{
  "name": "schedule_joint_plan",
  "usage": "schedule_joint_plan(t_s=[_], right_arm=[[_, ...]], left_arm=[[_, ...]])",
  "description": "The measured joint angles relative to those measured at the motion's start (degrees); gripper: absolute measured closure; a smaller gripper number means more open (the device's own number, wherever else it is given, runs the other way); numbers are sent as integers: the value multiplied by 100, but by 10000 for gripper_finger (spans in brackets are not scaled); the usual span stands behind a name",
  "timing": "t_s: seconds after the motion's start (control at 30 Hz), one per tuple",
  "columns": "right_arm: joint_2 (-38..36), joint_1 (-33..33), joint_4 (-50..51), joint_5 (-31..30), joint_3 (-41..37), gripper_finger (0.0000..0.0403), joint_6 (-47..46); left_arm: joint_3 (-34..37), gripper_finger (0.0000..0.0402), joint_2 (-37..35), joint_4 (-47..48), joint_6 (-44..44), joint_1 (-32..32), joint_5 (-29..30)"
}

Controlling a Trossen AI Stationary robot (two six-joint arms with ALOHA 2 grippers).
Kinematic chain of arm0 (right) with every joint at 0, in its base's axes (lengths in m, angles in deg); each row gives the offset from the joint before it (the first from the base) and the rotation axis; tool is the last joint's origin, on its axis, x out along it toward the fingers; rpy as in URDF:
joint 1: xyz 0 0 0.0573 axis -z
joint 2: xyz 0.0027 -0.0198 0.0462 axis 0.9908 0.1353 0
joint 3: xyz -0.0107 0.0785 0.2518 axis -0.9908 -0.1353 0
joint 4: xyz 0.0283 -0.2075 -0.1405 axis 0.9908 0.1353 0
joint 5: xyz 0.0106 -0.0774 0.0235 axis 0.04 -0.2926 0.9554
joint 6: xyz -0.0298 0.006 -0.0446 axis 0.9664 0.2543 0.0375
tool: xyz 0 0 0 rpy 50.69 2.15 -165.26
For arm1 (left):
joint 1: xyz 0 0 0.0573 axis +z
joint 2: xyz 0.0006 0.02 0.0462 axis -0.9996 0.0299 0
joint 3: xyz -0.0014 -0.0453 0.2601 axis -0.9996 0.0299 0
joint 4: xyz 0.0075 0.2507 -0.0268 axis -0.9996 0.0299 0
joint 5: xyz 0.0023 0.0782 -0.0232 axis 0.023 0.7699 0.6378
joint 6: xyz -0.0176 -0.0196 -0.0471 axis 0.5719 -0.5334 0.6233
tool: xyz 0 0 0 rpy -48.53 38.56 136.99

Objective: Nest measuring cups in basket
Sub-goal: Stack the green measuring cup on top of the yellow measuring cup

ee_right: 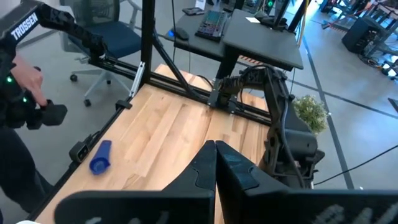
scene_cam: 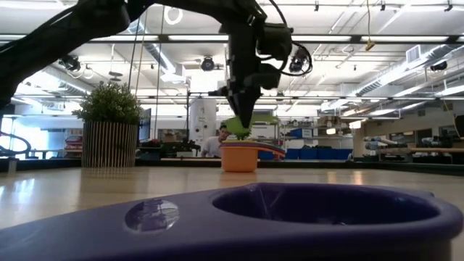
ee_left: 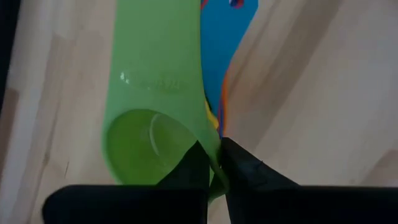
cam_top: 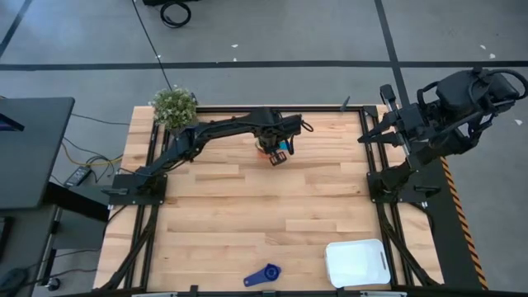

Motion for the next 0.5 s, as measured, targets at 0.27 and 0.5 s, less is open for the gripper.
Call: schedule_joint_plan(t_s=[0.27, 0.5], right_arm=[[-1, 0, 2, 0, 0, 394, -2], [0, 0, 2, 0, 0, 394, -5]], left_arm=[[-3, 376, 214, -186, -115, 86, 4], [-1, 376, 334, -147, -126, 136, 3]])
